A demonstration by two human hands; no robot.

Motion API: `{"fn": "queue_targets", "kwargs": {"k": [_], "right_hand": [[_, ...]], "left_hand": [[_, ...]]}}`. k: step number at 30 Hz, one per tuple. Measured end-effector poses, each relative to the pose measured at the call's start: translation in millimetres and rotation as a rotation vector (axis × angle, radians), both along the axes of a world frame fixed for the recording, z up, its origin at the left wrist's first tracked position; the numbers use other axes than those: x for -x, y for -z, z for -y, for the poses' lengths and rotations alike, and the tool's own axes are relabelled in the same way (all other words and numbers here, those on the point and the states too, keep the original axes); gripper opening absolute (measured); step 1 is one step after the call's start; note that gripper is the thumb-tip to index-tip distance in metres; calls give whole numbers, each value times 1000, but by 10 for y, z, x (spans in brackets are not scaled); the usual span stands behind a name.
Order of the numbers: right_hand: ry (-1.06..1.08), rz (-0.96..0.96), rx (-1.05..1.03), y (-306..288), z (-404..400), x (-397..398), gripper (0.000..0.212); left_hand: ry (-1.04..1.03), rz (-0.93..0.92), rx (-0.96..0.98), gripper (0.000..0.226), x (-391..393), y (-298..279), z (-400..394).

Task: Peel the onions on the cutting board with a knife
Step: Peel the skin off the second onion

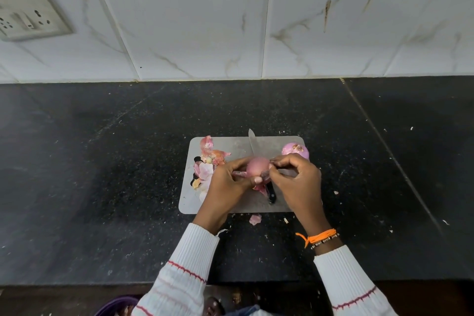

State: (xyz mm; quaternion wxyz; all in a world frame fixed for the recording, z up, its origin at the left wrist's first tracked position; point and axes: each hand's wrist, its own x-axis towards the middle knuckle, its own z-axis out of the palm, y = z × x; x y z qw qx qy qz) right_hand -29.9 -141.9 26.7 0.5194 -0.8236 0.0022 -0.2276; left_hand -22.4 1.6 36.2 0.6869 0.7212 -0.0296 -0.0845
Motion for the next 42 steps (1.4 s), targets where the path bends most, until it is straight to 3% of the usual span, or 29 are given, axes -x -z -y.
{"fn": "queue_targets", "kwargs": {"k": [3, 6, 8, 14, 20, 23, 42], "right_hand": [[-62, -103, -112, 11, 10, 8, 9], [-237, -262, -334, 3, -1, 28, 25], [-287, -278, -356, 11, -3, 42, 37], [-341, -261, -305, 42, 34, 50, 44], [-366, -228, -203, 48, 3, 48, 45], [-355, -214, -155, 35, -20, 42, 40], [-362, -171, -32, 5, -32, 14, 45]], "left_hand": [[-7, -54, 6, 36, 10, 15, -9], [-20, -203, 183, 32, 23, 22, 13], [4, -205, 156, 30, 19, 47, 16], [-4, -119, 12, 29, 0, 69, -16], [-140, 318, -270, 28, -9, 26, -49], [-184, 424, -378, 24, -4, 27, -65], [-158, 449, -418, 19, -22, 7, -108]]}}
